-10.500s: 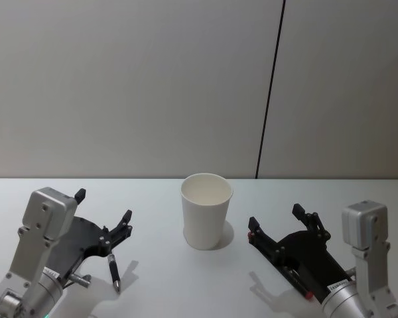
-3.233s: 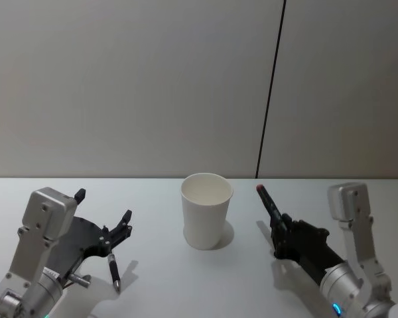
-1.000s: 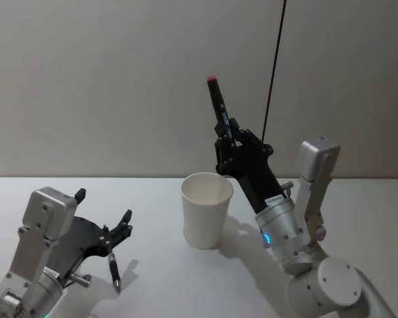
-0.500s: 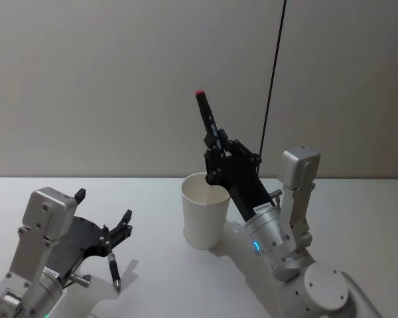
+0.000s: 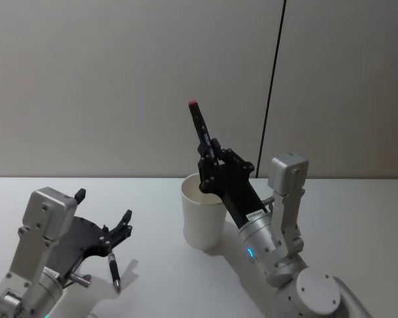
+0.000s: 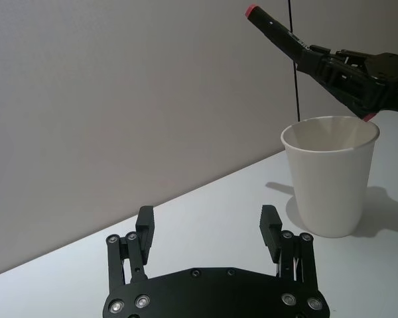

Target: Place the pen into the pen holder.

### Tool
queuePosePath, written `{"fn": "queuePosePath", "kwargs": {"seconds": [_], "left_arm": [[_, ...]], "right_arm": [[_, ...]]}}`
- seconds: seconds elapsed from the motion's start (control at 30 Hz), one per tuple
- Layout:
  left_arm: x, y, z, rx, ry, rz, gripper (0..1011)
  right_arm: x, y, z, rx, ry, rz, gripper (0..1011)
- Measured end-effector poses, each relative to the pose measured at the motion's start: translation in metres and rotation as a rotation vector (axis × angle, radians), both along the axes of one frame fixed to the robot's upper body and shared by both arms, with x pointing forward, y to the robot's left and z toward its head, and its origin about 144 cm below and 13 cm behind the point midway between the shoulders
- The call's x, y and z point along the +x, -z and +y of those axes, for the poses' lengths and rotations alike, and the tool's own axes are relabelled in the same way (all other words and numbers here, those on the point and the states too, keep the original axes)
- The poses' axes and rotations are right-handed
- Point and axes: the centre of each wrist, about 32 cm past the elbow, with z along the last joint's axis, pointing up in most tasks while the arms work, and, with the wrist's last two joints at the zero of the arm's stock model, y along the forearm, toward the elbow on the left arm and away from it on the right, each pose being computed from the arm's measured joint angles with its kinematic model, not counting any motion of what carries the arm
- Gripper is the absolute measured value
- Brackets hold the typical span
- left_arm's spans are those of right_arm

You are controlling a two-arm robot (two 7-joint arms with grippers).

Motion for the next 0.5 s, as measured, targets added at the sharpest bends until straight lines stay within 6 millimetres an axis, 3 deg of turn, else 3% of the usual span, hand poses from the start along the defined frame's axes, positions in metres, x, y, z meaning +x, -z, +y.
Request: {"fn": "queuePosePath", "kwargs": {"seconds": [0.5], "left_arm": [[0.0000, 0.0000, 0.0000, 0.000, 0.000, 0.000, 1002]], "right_arm": [[0.0001, 0.0058, 0.0050, -0.017, 0.004, 0.013, 207]]}}
